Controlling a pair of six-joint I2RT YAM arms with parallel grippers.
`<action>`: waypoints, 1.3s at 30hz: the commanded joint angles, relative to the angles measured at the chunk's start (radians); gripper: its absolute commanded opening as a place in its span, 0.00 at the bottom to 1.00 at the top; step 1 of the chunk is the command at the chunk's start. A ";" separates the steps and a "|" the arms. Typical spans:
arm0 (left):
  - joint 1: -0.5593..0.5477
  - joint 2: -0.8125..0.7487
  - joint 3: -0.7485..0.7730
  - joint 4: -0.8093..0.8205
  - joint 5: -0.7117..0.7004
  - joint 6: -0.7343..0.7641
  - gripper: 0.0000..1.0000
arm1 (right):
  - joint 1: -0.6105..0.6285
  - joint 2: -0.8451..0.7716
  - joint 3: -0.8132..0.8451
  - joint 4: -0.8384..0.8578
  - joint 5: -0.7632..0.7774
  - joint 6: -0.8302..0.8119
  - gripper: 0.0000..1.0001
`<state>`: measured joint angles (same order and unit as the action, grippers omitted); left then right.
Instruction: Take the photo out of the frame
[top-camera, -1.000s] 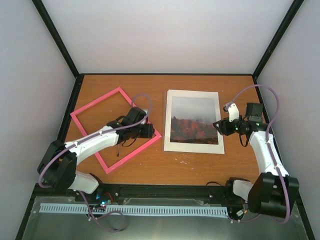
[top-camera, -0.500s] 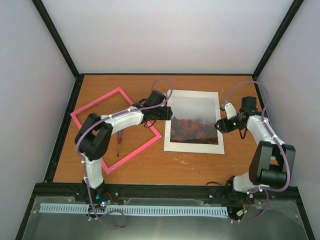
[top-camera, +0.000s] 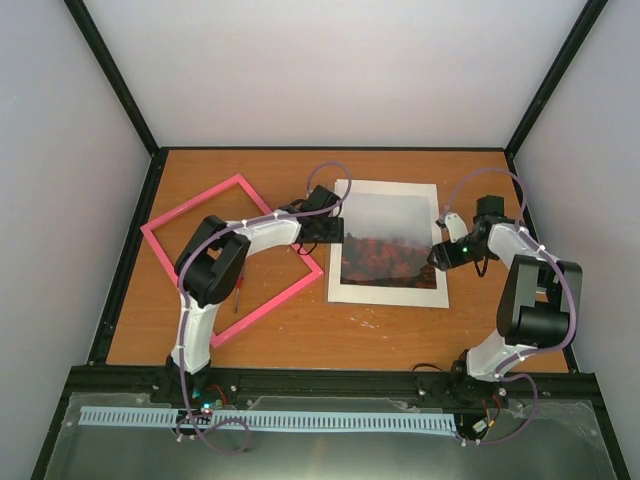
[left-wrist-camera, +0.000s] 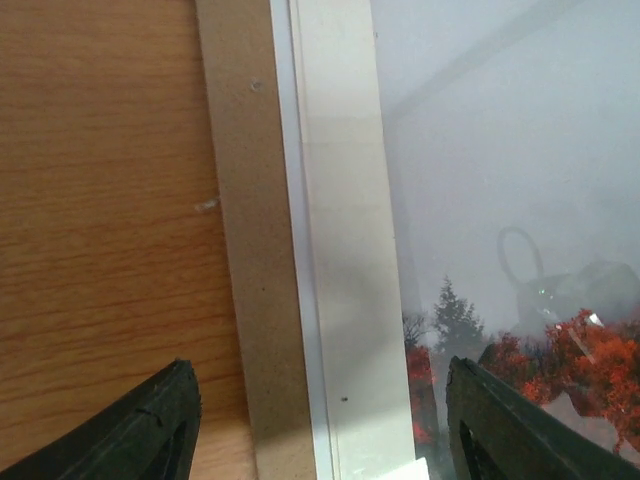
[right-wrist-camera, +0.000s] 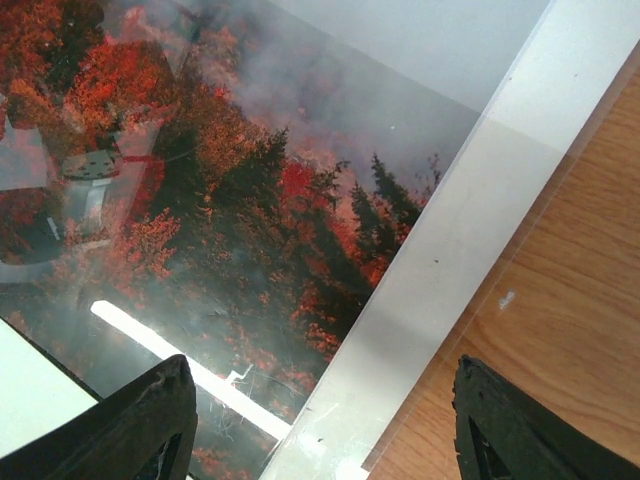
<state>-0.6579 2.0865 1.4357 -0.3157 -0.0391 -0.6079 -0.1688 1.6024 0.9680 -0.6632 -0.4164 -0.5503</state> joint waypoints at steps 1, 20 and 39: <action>0.008 0.064 0.065 -0.003 0.104 0.006 0.67 | -0.008 0.030 0.021 -0.011 -0.022 -0.004 0.69; -0.152 -0.034 -0.123 0.111 0.264 0.023 0.60 | -0.117 0.090 0.013 -0.227 -0.035 -0.206 0.72; -0.173 -0.081 -0.089 0.034 0.095 -0.037 0.63 | -0.257 0.146 0.220 -0.203 0.053 -0.237 0.79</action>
<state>-0.8333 1.9507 1.2358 -0.2382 0.1078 -0.6228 -0.4206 1.6596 1.1648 -0.9119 -0.4133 -0.7948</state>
